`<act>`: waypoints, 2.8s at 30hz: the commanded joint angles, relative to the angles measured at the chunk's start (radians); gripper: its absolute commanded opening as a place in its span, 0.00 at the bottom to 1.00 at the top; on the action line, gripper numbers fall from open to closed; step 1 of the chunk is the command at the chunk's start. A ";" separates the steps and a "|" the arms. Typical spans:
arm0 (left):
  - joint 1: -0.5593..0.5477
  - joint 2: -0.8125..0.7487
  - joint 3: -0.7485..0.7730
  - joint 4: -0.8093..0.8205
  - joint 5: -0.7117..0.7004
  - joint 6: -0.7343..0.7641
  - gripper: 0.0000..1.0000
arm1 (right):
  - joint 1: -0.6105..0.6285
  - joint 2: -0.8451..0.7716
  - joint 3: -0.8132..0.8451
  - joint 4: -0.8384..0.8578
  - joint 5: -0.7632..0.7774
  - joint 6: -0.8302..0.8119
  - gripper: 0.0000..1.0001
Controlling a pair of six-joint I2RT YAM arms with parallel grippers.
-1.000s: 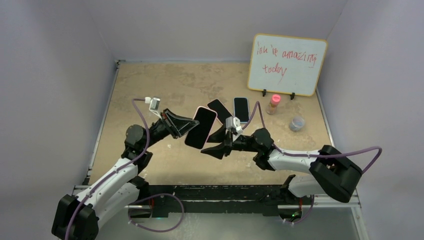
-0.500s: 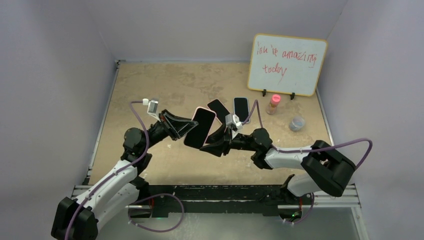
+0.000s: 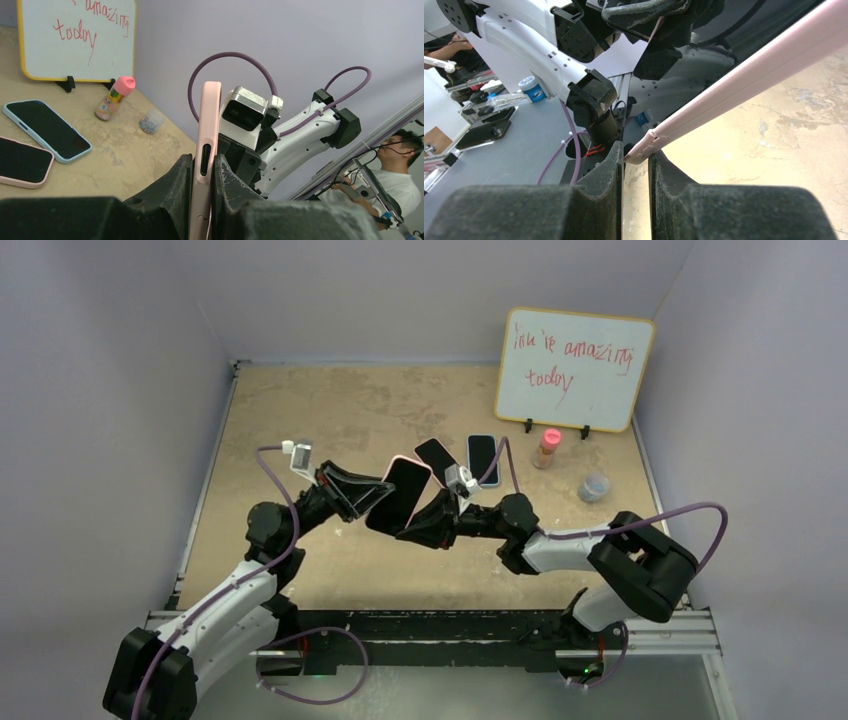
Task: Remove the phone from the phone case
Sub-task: Remove the phone case from the phone.
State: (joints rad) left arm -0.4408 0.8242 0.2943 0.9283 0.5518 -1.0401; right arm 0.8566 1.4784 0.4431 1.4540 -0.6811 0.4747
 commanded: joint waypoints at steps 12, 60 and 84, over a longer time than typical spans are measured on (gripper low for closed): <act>-0.010 0.048 0.010 -0.096 -0.070 -0.267 0.00 | 0.008 -0.045 0.049 -0.159 0.014 -0.468 0.05; -0.007 0.078 -0.009 0.003 -0.185 -0.256 0.00 | 0.045 -0.046 -0.115 0.122 0.148 -0.181 0.52; -0.007 0.019 -0.061 -0.019 -0.168 -0.278 0.00 | 0.045 0.008 -0.091 0.364 0.178 -0.015 0.48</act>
State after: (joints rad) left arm -0.4473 0.8677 0.2234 0.8135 0.3885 -1.2984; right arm 0.8978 1.5406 0.3218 1.5101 -0.5144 0.4522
